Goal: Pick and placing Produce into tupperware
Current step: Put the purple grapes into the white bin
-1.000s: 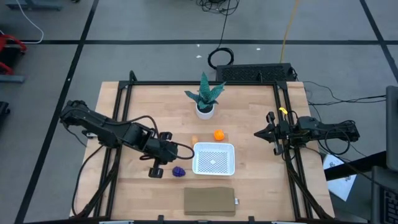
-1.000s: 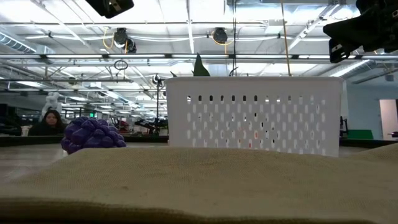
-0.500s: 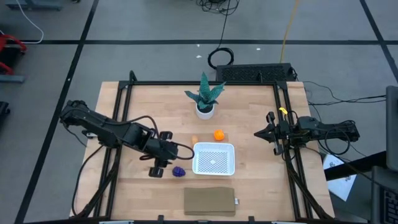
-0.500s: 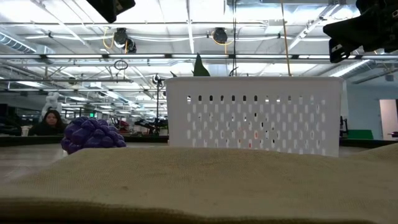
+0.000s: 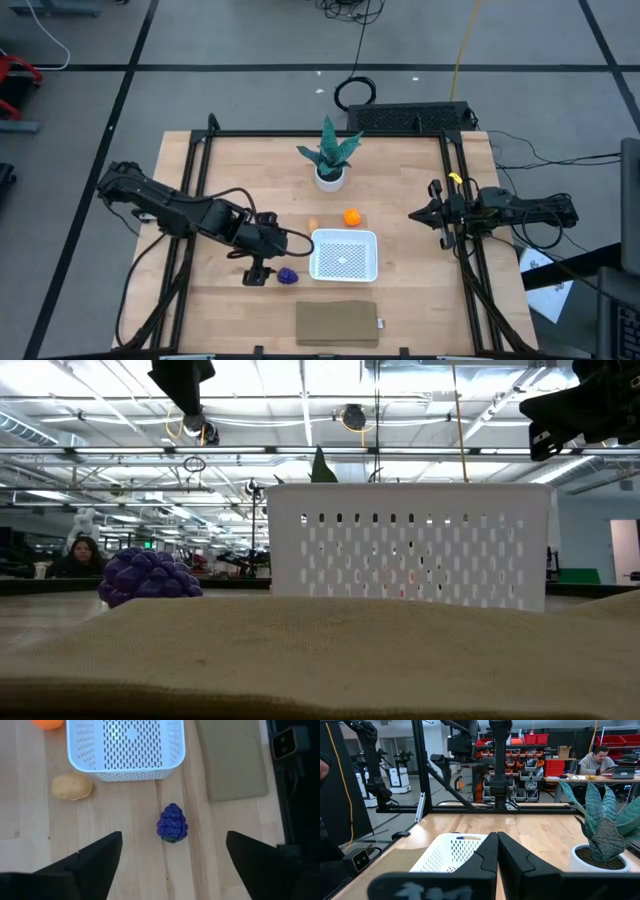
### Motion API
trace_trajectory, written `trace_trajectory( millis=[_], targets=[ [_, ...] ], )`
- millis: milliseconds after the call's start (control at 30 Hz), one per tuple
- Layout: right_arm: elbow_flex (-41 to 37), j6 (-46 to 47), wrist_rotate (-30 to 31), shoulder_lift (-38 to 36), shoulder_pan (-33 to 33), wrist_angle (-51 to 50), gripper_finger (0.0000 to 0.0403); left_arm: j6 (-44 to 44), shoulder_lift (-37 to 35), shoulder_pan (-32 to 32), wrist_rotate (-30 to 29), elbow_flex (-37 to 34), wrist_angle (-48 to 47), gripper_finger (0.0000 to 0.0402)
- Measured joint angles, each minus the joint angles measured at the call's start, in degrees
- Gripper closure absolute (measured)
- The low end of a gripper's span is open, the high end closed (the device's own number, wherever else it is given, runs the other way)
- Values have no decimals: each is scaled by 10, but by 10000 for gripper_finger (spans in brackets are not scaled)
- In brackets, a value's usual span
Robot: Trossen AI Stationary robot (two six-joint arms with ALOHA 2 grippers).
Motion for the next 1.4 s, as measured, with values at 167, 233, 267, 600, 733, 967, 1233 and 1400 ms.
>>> trace_trajectory(
  millis=[167,233,267,600,733,967,1233,1400],
  targets=[
    [0,0,0,0,0,0,403,22,17,-7,-3,-18,10,30],
    [0,0,0,0,0,0,403,28,28,-10,-11,-22,3,29],
    [0,0,0,0,0,0,403,30,35,-11,-11,-21,9,29],
    [0,0,0,0,0,-3,403,36,110,-6,3,-21,35,29],
    [0,0,0,0,0,-3,403,58,135,-5,11,-21,57,29],
    [0,0,0,0,0,-4,403,72,169,-6,31,-21,68,29],
    [0,0,0,0,0,-4,403,78,198,-8,31,-21,78,30],
    [0,0,0,0,0,-4,403,85,220,-11,34,-21,77,34]
  ],
)
